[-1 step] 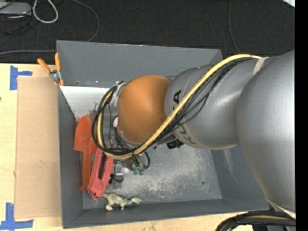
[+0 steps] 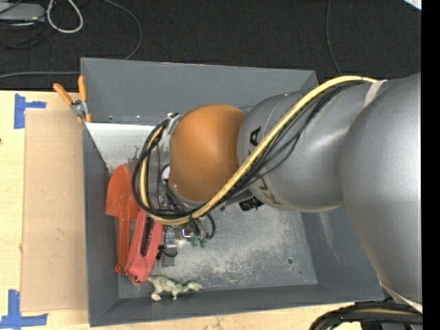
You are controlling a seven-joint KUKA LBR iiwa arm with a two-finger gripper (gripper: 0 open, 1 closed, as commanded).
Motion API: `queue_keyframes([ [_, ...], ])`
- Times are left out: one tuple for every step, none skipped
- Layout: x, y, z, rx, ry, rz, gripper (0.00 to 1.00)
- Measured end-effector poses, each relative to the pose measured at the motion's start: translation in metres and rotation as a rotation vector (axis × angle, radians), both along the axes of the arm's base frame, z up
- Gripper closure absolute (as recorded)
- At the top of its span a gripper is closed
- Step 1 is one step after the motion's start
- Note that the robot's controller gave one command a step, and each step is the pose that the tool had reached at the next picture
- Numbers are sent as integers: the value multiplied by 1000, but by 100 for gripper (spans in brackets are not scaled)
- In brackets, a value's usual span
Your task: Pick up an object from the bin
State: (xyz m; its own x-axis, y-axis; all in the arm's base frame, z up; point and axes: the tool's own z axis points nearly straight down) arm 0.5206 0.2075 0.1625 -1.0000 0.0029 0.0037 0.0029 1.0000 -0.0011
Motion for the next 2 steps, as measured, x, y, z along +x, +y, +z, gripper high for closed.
queue_keyframes([
  [26, 16, -91, 4, -4, 471, 0],
  [34, 23, -90, 6, -9, 696, 0],
])
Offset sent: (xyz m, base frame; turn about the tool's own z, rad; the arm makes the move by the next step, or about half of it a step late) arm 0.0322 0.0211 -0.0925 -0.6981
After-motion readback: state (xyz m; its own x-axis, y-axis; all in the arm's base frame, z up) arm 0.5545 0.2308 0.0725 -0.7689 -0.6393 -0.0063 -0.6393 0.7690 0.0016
